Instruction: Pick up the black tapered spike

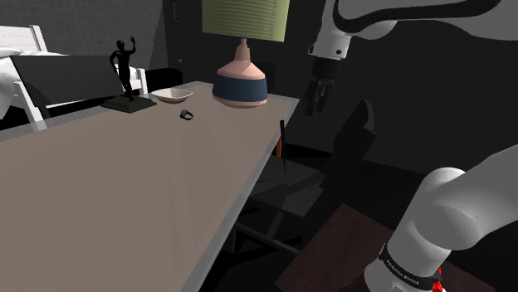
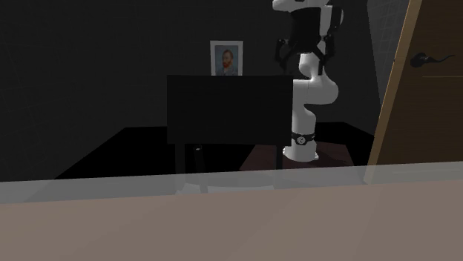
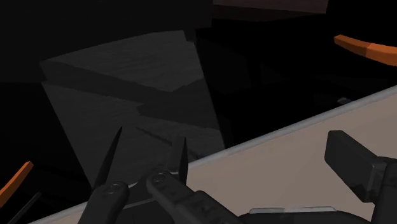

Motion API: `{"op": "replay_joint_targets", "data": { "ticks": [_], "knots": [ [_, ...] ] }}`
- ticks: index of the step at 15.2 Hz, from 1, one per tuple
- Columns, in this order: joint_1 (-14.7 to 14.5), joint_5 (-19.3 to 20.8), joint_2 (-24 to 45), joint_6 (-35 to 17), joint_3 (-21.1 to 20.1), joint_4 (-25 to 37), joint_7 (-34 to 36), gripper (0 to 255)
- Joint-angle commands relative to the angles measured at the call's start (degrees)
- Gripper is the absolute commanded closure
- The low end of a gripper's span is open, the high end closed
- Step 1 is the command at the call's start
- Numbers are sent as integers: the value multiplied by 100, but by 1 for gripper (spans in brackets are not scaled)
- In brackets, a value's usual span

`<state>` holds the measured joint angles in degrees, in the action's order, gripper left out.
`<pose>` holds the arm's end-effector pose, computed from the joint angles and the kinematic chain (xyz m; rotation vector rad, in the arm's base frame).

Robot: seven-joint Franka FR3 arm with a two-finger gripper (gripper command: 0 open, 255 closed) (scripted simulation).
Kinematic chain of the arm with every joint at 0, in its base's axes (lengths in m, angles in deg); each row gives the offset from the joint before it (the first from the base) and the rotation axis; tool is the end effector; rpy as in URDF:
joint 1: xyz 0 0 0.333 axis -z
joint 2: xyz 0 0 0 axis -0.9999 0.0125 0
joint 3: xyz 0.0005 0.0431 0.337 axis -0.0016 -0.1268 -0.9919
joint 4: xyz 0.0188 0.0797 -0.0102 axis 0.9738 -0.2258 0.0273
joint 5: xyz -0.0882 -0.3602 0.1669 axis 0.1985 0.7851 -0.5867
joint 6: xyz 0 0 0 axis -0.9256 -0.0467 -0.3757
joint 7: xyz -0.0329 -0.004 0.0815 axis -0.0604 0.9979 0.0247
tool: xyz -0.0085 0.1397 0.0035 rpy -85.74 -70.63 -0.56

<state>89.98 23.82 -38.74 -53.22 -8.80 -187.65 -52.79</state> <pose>0.3817 -0.0288 0.5715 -3.0673 -0.2001 0.0145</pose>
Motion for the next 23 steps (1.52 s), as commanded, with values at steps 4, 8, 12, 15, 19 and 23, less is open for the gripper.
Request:
{"op": "replay_joint_targets", "data": {
  "ticks": [4,8,12,15,19,23],
  "knots": [
    [109,187,1026,-394,208,520,-250,0],
    [191,284,1842,-634,357,1013,-429,0],
    [281,338,2682,-791,491,1618,-603,0],
    [360,351,3329,-849,579,2151,-731,0],
    [487,338,4224,-839,675,2985,-894,0],
    [650,301,5174,-711,744,3998,-1045,0]
  ]
}}
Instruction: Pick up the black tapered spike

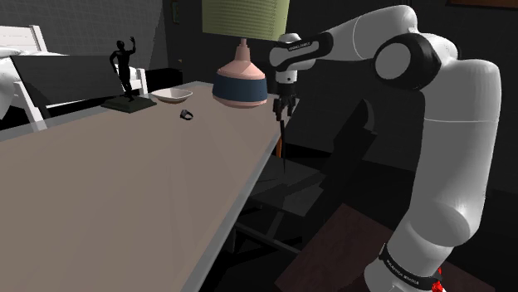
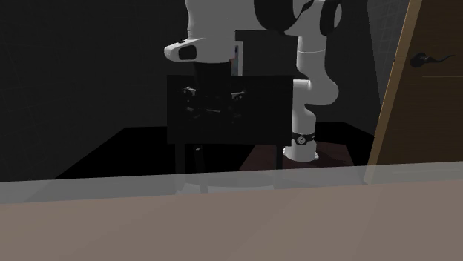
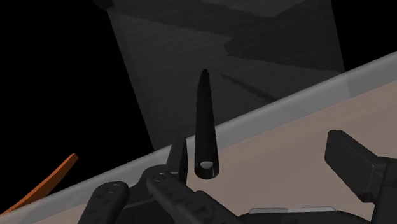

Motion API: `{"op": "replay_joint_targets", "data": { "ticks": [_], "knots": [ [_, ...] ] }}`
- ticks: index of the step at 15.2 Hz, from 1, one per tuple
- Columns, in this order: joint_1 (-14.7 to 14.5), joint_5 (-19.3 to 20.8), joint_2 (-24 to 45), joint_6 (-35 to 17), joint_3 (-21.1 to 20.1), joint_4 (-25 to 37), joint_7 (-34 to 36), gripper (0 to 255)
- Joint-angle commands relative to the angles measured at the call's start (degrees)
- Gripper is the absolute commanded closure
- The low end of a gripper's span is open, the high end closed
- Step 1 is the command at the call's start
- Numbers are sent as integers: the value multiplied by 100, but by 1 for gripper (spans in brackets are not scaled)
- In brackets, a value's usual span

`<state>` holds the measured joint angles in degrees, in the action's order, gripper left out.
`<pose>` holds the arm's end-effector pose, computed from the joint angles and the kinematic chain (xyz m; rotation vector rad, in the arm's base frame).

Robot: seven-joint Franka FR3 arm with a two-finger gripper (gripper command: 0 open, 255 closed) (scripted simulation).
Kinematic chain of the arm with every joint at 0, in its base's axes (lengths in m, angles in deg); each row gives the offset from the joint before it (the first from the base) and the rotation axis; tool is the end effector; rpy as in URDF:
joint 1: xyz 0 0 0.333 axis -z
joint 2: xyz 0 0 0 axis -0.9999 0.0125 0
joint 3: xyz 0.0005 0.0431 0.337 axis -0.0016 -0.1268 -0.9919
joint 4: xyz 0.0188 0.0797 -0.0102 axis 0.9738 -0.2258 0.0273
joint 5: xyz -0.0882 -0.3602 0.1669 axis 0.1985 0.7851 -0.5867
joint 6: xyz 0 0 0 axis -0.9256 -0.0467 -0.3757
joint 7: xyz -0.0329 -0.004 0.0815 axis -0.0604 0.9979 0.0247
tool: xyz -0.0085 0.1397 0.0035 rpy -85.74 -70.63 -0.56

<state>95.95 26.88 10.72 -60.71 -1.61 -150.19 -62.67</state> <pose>0.6344 -0.1891 0.4485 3.0906 0.1198 -0.1726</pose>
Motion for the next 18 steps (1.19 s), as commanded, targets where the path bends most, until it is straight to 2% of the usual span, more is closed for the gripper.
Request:
{"op": "replay_joint_targets", "data": {
  "ticks": [1,3,12,13,18],
  "knots": [
    [99,-17,478,93,38,542,-91,0],
    [185,-39,914,208,55,1068,-147,0],
    [179,-49,1000,-329,41,615,-116,0],
    [177,-48,998,-333,40,608,-114,255],
    [176,-48,1000,-331,39,611,-112,255]
  ]
}}
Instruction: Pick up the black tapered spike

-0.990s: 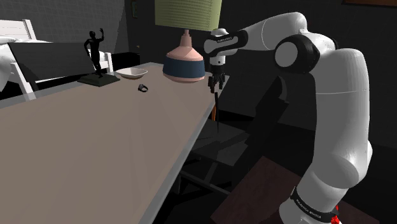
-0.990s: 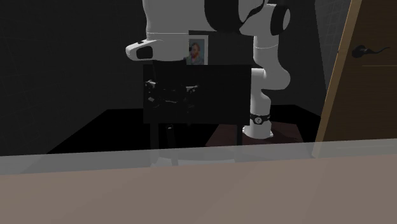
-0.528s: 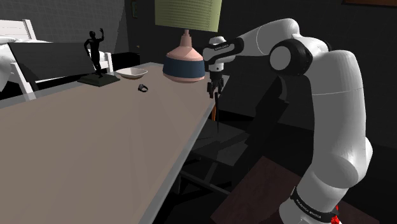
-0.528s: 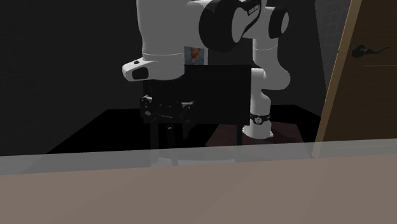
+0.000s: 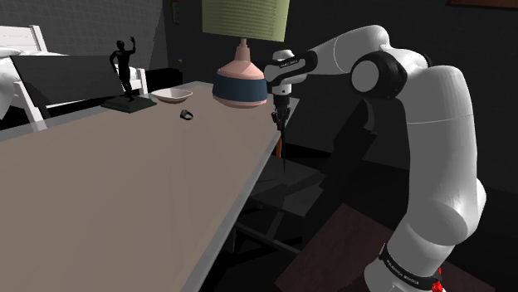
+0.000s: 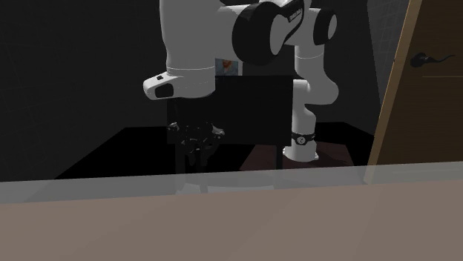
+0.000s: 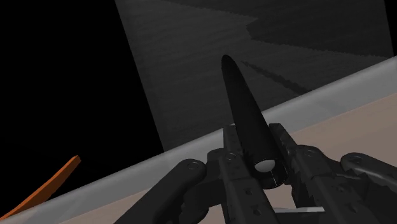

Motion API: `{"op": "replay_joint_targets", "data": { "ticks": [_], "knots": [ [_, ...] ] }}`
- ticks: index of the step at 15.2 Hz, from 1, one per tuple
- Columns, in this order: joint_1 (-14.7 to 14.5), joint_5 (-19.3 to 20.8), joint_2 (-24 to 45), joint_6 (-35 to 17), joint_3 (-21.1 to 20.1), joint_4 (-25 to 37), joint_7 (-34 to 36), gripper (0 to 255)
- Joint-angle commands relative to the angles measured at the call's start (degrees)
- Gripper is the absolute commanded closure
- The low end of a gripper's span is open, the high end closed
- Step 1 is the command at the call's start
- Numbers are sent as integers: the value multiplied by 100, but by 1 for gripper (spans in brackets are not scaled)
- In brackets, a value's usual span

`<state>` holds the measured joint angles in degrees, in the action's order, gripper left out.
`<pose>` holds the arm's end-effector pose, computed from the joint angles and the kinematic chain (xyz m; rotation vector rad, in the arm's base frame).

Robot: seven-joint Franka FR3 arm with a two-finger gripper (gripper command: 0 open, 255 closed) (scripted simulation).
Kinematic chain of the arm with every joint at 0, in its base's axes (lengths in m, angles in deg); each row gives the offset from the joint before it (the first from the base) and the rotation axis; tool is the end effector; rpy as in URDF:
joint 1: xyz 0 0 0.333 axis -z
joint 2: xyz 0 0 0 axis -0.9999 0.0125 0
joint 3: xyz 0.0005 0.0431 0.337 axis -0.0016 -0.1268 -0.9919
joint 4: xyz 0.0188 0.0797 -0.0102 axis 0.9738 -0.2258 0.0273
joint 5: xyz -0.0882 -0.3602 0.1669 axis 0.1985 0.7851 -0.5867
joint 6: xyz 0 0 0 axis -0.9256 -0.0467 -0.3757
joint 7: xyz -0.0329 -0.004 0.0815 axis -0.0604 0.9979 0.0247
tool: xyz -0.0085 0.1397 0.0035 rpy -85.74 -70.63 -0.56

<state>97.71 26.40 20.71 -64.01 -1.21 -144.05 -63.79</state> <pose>0.6713 -0.2191 0.3865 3.0710 0.1068 -0.1963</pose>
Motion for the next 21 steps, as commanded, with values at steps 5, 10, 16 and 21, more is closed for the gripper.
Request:
{"op": "replay_joint_targets", "data": {
  "ticks": [5,10,16,21],
  "knots": [
    [3,2,-15,70,3,54,-8,255],
    [8,9,-74,423,11,350,-28,255],
    [22,11,-98,871,19,776,-56,255],
    [33,9,-88,1119,22,1035,-73,255]
  ]
}}
